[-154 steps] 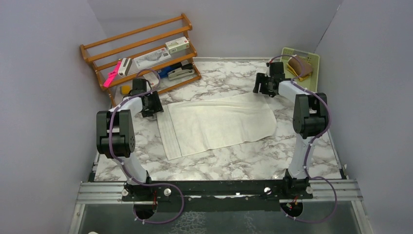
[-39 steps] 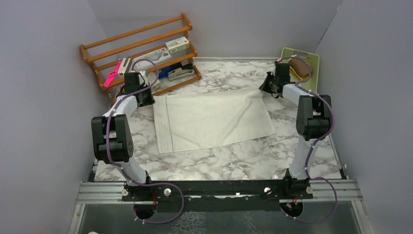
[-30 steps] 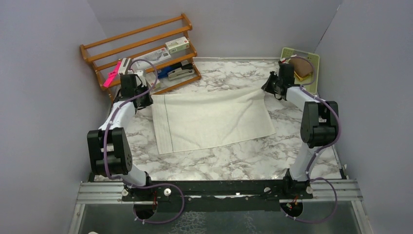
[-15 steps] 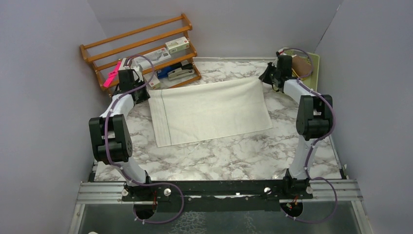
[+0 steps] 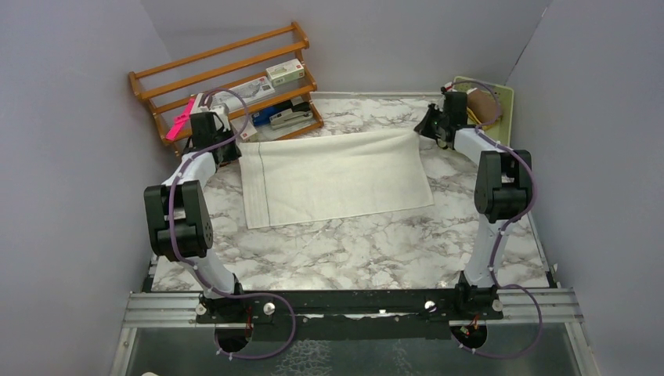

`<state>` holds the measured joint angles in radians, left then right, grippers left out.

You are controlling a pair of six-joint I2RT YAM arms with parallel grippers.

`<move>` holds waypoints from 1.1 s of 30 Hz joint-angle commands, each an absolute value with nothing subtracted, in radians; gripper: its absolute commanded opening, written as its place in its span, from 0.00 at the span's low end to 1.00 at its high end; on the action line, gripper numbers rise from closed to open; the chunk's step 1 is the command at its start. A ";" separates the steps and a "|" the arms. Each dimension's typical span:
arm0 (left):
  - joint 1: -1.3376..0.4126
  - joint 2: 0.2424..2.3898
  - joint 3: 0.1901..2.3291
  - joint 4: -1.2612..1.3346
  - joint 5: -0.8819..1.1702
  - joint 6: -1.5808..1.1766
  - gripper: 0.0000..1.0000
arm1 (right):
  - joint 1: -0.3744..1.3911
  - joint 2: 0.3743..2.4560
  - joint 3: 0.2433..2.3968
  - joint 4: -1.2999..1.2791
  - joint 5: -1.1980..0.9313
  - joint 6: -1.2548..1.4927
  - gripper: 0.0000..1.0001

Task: Roll the towels
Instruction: Fold the towel at the center of the board.

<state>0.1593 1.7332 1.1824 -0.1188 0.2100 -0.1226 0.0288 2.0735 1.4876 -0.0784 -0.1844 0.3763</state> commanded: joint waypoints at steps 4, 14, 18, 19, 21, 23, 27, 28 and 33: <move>0.181 1.600 1.045 -0.079 0.264 -0.195 0.00 | 0.015 1.940 1.331 -0.068 -0.207 0.407 0.01; 0.180 1.375 0.786 -0.068 0.323 -0.270 0.00 | 0.014 1.789 1.134 -0.068 -0.209 0.500 0.01; 0.181 1.305 0.710 -0.068 0.324 -0.292 0.00 | 0.013 1.738 1.079 -0.073 -0.216 0.551 0.01; 0.181 1.289 0.693 -0.069 0.329 -0.300 0.00 | 0.014 1.719 1.057 -0.066 -0.213 0.565 0.01; 0.180 1.256 0.657 -0.069 0.346 -0.311 0.00 | 0.014 1.678 1.016 -0.062 -0.193 0.591 0.01; 0.180 1.220 0.623 -0.070 0.348 -0.320 0.00 | 0.014 1.629 0.977 -0.065 -0.168 0.610 0.01; 0.180 1.151 0.585 -0.074 0.313 -0.312 0.00 | 0.014 1.533 0.915 -0.078 -0.148 0.640 0.01; 0.181 1.142 0.589 -0.081 0.307 -0.309 0.00 | 0.014 1.512 0.901 -0.083 -0.146 0.646 0.01; 0.180 1.112 0.608 -0.118 0.298 -0.294 0.00 | 0.014 1.430 0.847 -0.122 -0.137 0.652 0.01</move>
<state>0.1711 1.1435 0.5877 -0.0948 0.3084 -0.3046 0.0185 1.4902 0.8818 -0.0902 -0.1741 0.6273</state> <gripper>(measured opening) 0.012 0.015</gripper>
